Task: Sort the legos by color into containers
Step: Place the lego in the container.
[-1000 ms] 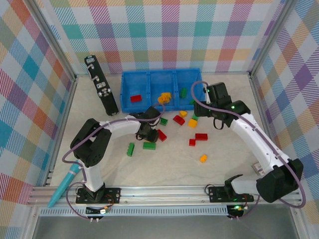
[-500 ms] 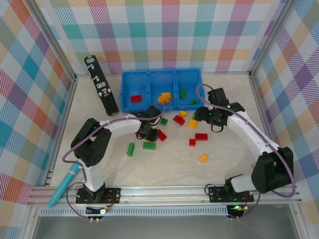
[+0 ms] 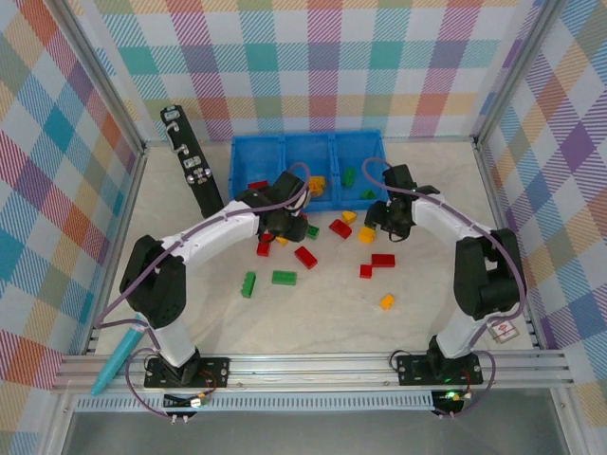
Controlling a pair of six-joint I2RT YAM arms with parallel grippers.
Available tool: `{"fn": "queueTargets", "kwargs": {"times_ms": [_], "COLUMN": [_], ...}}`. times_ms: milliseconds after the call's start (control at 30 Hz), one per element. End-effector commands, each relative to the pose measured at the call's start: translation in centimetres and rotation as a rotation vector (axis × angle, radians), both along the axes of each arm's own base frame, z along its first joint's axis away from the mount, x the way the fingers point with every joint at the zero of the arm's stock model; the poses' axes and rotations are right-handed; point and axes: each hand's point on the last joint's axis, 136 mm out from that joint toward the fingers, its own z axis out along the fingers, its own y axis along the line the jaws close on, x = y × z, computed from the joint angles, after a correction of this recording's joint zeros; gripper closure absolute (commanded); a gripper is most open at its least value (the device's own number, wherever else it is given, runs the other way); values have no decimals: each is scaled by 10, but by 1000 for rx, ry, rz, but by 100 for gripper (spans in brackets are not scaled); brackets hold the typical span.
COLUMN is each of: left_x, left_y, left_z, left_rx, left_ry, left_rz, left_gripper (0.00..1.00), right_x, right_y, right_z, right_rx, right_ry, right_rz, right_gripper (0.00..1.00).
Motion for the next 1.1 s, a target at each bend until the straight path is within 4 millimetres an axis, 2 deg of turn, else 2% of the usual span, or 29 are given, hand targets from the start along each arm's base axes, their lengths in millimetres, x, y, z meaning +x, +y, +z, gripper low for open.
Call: {"fn": "queueTargets", "kwargs": {"times_ms": [0,233,333,433,500,633,1067], "left_x": [16,74,98,121,135,162,222], "left_y": [-7,-26,-30,-32,-32,-32,-29], "left_z": [33,89,104,109,108,94,26], "left_rx": [1,-34,-68,-112,-135,-147,-112], "left_ry": [-82,-256,-306,-336,-343,-330,-276], "left_rz": [-11,17,70,121,148,184,266], "left_gripper": [77,77,77,76,76,76,74], "right_x": [24,36,37,37,40,45,60], "right_y": [8,11,10,11,11,12,12], "right_z": [9,-7,-19,-26,-28,-34,-50], "right_rx": [37,26,21,23,20,12,-10], "right_ry": [-60,-48,-30,-20,-21,-25,-22], "right_rz": [-9,-4,-8,-13,-12,-11,-25], "right_gripper": [39,40,41,41,41,41,43]}}
